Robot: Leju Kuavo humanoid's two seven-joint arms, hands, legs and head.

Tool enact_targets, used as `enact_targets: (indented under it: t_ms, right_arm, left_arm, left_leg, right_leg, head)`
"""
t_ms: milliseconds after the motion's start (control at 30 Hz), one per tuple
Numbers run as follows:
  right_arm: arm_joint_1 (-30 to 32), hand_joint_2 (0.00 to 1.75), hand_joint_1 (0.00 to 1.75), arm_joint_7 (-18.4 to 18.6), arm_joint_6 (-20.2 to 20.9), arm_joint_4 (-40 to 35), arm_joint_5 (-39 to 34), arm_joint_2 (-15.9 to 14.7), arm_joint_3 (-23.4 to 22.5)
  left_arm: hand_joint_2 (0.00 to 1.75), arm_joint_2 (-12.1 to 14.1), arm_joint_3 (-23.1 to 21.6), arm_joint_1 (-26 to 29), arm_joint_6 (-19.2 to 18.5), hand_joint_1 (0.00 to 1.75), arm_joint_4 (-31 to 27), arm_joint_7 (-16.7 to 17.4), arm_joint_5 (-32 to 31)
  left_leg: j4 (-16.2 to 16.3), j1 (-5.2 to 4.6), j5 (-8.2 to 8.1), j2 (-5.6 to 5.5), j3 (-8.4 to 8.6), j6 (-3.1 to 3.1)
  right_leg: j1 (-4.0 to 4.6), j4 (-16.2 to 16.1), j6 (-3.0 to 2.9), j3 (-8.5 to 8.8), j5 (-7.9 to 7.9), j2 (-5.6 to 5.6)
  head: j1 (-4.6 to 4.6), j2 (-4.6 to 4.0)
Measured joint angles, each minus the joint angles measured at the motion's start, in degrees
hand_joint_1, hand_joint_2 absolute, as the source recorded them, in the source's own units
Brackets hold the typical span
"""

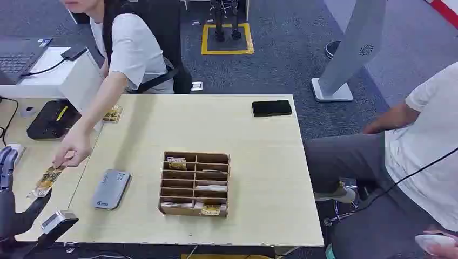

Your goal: Pass the card to the sensor for recognition and then transmit it.

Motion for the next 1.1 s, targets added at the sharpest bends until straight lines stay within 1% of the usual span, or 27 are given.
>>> enact_targets:
  t_ms: [367,567,733,833,900,933,1033,1100]
  right_arm:
    - [-0.30,0.00,0.00,0.00,-0.17,0.74,0.00,-0.26,0.04]
    - [-0.39,0.00,0.00,-0.02,-0.72,1.18,0.00,-0.39,0.09]
    - [-0.51,0.00,0.00,-0.09,-0.81,1.49,0.00,-0.52,0.15]
    - [-0.57,0.00,0.00,-0.17,-0.96,1.64,0.00,-0.59,0.28]
    - [-0.59,0.00,0.00,-0.15,-1.09,1.70,-0.02,-0.61,0.35]
    - [-0.61,0.00,0.00,-0.04,-1.20,1.79,-0.02,-0.61,0.35]
    - [-0.67,0.00,0.00,0.02,-1.90,2.12,-0.09,-0.61,0.35]
    - [-0.77,0.00,0.00,0.24,-2.12,2.27,-0.09,-0.61,0.35]
  left_arm:
    - [1.75,0.02,0.00,-0.24,0.02,1.75,0.02,-0.44,1.16]
    - [1.75,0.11,0.00,-0.17,-0.44,1.75,0.02,-1.99,3.00]
    - [1.75,0.26,0.00,-0.14,-0.57,1.75,0.02,-2.38,4.09]
    - [1.75,0.28,0.00,-0.17,-1.36,1.75,0.02,-4.04,7.98]
    - [1.75,0.15,0.00,-0.25,-3.46,1.75,0.02,-4.39,11.44]
    - [1.75,-0.04,0.00,-0.41,-5.56,1.75,0.00,-4.41,14.83]
    - [1.75,-1.16,0.00,-1.33,-13.08,1.75,-0.13,-4.48,25.96]
    - [1.75,-2.12,0.00,-2.18,-19.29,1.75,-0.35,-3.34,34.13]
  left_leg:
    - [0.00,0.00,0.01,0.00,0.00,0.01]
    - [0.00,0.00,0.01,0.00,0.00,0.01]
    - [0.00,0.00,0.01,0.00,-0.01,0.01]
    - [0.00,0.00,0.01,0.00,0.00,0.01]
    - [0.00,0.00,0.01,0.00,0.00,0.01]
    - [0.00,-0.01,0.01,0.00,0.00,0.01]
    - [0.00,-0.01,0.01,0.00,0.01,0.02]
    - [0.00,-0.01,0.02,0.00,0.00,0.02]
  right_leg:
    - [0.00,0.00,0.00,0.00,0.00,0.00]
    - [0.00,0.00,0.00,0.00,0.00,0.00]
    - [0.00,0.00,0.00,0.01,0.00,0.00]
    - [0.00,0.00,0.00,0.01,0.00,0.00]
    - [0.00,0.00,0.00,0.00,0.00,0.00]
    - [0.00,0.00,0.00,0.00,0.00,0.00]
    - [0.00,0.00,0.00,0.01,0.00,-0.01]
    - [0.00,0.00,0.00,0.01,0.01,-0.01]
  head:
    - [0.00,0.00]
    - [0.00,0.00]
    - [0.00,0.00]
    - [0.02,0.00]
    - [0.02,0.00]
    - [0.00,0.00]
    - [0.02,0.00]
    - [0.02,0.00]
